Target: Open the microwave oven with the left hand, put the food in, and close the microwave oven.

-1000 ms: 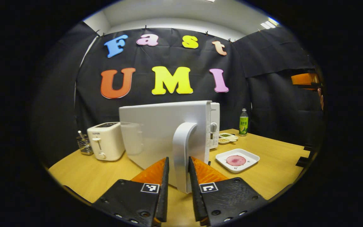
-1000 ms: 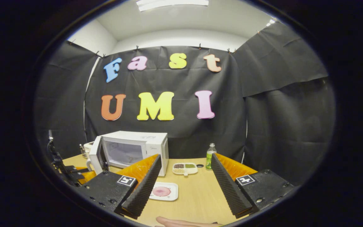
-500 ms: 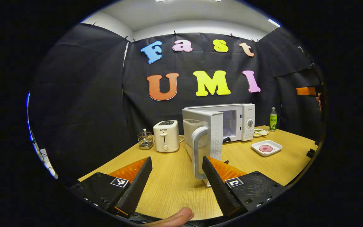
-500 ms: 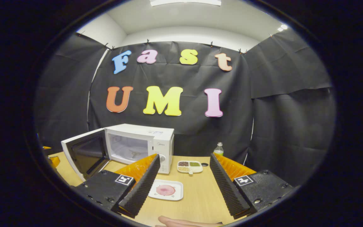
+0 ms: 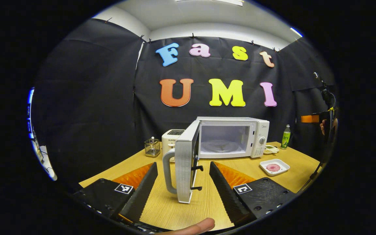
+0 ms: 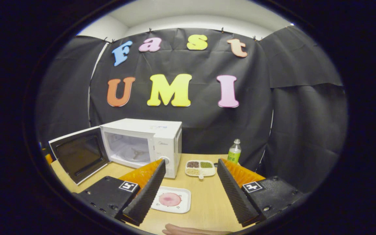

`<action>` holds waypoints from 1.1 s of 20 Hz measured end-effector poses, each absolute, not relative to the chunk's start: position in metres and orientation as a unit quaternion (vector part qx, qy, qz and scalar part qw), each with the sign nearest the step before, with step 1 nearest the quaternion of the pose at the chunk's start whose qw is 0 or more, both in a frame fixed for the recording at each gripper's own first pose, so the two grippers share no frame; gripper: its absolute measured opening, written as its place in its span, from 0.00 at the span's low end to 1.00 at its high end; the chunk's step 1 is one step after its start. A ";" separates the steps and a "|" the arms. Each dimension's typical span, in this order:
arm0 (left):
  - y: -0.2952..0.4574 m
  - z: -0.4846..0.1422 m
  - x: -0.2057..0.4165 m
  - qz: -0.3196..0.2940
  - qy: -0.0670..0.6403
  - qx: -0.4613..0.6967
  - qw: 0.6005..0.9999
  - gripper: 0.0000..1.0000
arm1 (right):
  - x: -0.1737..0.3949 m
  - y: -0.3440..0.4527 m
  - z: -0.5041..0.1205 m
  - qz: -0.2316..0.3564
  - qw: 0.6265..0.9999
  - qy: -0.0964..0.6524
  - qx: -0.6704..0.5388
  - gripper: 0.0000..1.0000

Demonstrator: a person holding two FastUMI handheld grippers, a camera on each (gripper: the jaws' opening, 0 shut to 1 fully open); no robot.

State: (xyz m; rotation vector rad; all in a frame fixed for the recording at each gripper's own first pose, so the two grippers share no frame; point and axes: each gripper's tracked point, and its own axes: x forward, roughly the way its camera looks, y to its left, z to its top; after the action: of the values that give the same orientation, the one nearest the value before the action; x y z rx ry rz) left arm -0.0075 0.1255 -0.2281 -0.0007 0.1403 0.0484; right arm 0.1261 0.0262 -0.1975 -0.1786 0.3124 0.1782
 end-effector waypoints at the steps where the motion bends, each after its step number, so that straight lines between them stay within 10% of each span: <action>1: 0.124 -0.222 -0.003 0.030 0.064 0.009 0.997 0.95 | 0.135 0.020 -0.209 0.091 0.975 0.179 -0.096 1.00; 16: 0.055 -0.146 0.041 -0.001 0.021 0.014 1.000 0.96 | 0.162 0.002 -0.387 0.167 0.780 0.599 -0.073 0.95; 21: 0.051 -0.149 0.040 0.014 0.022 0.016 1.000 0.96 | 0.156 0.010 -0.429 0.153 0.726 0.670 -0.026 0.66; 22: 0.050 -0.148 0.038 0.014 0.018 0.010 1.000 0.96 | 0.157 0.012 -0.435 0.155 0.719 0.677 -0.022 0.75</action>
State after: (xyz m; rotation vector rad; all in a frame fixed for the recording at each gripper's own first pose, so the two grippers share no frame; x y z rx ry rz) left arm 0.0376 0.0495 -0.1482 0.0191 0.0363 0.0286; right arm 0.1572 0.0115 -0.4352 -0.0488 1.4978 0.3417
